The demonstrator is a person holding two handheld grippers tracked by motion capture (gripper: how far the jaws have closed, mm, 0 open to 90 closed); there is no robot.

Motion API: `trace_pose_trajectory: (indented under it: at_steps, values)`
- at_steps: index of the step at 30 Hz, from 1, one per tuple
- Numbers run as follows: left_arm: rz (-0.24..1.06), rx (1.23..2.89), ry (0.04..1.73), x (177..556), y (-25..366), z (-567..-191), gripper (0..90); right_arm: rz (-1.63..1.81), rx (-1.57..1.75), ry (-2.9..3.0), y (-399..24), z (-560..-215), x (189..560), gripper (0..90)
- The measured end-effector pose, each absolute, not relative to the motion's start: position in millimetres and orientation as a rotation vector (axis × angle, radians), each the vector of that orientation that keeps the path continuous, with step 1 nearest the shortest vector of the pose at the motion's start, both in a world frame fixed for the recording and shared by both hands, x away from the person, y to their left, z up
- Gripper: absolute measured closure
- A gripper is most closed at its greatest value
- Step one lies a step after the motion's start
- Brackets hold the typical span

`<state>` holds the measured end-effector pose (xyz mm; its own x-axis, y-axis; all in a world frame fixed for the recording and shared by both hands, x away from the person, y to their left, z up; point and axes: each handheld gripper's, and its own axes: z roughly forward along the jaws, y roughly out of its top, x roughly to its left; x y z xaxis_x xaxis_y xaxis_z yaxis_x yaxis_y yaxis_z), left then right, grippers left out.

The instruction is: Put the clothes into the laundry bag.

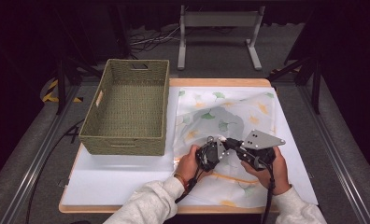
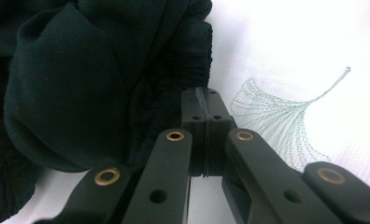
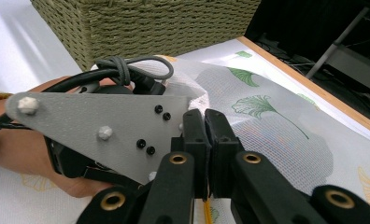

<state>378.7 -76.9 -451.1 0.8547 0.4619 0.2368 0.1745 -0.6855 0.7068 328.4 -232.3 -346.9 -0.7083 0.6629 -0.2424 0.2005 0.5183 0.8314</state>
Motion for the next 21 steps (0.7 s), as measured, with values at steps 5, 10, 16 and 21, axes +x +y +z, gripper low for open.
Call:
trace_pose_trajectory:
  at_steps: [5,10,16,21]
  values:
    - [0.471,2.315,0.401,369.9,-67.4,-447.4,89.0,1.122,0.704,2.209,-234.3,-346.2,328.4,89.0]
    - [0.402,2.28,0.369,358.0,-53.6,-441.2,88.6,1.123,0.704,2.211,-235.0,-345.5,328.0,89.0]
    - [0.347,2.239,0.321,342.2,-25.9,-423.4,88.1,1.123,0.695,2.217,-233.8,-344.7,326.8,89.0]
    - [0.331,2.198,0.315,335.3,-2.7,-413.8,87.8,1.128,0.691,2.227,-233.1,-343.6,324.7,89.0]
